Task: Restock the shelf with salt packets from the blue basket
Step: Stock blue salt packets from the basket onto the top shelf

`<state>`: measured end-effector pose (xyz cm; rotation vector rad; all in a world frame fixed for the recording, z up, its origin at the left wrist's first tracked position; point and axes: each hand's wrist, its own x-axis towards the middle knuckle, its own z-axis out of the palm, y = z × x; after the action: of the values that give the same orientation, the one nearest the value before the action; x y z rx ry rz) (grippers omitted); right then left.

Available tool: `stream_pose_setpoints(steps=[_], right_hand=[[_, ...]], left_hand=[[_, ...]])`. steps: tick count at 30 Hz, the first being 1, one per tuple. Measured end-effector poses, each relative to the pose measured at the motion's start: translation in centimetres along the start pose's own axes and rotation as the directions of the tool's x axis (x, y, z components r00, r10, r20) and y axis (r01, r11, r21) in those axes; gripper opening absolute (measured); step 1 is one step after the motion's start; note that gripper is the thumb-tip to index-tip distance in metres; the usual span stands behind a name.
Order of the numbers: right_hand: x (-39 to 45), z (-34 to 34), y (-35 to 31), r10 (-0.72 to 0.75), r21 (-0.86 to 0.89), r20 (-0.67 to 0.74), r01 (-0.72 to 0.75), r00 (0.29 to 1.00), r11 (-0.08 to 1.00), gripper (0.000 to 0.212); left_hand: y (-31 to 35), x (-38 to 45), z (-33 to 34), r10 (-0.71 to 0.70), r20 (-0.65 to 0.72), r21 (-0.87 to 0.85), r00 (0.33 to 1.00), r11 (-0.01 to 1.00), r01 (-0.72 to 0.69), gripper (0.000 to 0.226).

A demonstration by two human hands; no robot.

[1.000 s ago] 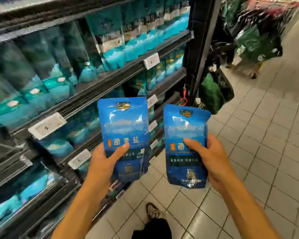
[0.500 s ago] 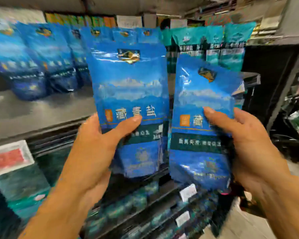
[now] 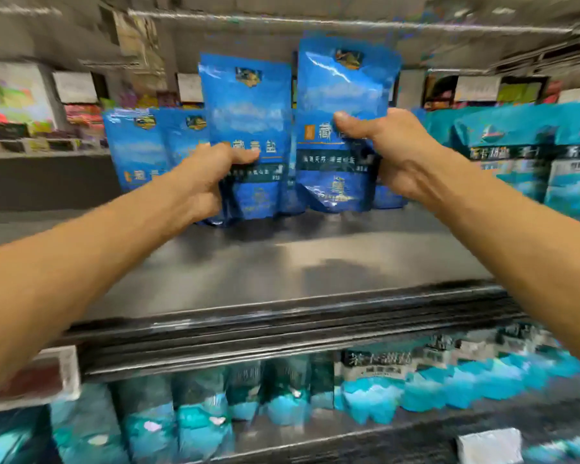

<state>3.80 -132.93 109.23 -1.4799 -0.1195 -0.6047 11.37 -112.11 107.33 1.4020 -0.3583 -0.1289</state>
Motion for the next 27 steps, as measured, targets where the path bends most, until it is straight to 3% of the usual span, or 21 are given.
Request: stream_pose_setpoints(steps=[2,6,8,10,12,14,18,19,23,27], right_hand=[[2.9,-0.2,2.2,0.029,-0.026,0.04,-0.028,0.999,0.999,0.031],[6.0,-1.4,7.0,0.126,-0.091,0.152,-0.113,0.98,0.989,0.037],[6.4,-2.6,8.6,0.144,-0.202,0.233,-0.097,0.962,0.975,0.041],[6.4,-3.8,9.5,0.139,-0.343,0.324,-0.021,0.936,0.939,0.043],[6.3,-4.5,10.1,0.149,-0.437,0.357,0.025,0.922,0.899,0.042],[6.4,-4.8,10.4,0.152,-0.481,0.342,0.034,0.927,0.876,0.045],[7.5,-4.3,11.1,0.186,-0.473,0.258,-0.044,0.948,0.88,0.048],[7.7,-4.0,11.3,0.19,-0.469,0.257,-0.049,0.948,0.882,0.049],[8.6,-2.5,12.0,0.192,-0.439,0.23,-0.075,0.954,0.896,0.044],[9.1,-1.3,12.3,0.152,-0.468,0.256,-0.016,0.955,0.884,0.039]], left_hand=[[-1.7,2.1,-0.2,-0.002,-0.064,0.02,0.998,1.0,0.003,0.037],[-4.9,5.3,-1.3,0.03,-0.108,0.033,0.994,0.999,-0.027,0.06],[-5.3,6.2,-2.3,0.082,-0.04,0.172,0.996,0.982,-0.074,0.034],[-5.5,6.1,-3.4,0.126,0.05,0.455,0.991,0.88,-0.135,0.02],[-6.0,5.7,-4.3,0.132,0.03,0.665,0.991,0.738,-0.118,0.038],[-6.3,5.4,-4.6,0.157,-0.006,0.786,0.988,0.611,-0.092,0.054],[-5.4,5.6,-3.9,0.282,0.005,0.935,0.959,0.339,-0.105,0.048],[-5.1,5.8,-3.6,0.259,0.011,0.944,0.966,0.315,-0.095,0.051],[-5.2,6.9,-3.2,0.126,-0.047,0.889,0.991,0.458,-0.016,0.05],[-5.2,7.7,-3.4,0.165,-0.052,0.953,0.985,0.304,-0.001,0.059]])
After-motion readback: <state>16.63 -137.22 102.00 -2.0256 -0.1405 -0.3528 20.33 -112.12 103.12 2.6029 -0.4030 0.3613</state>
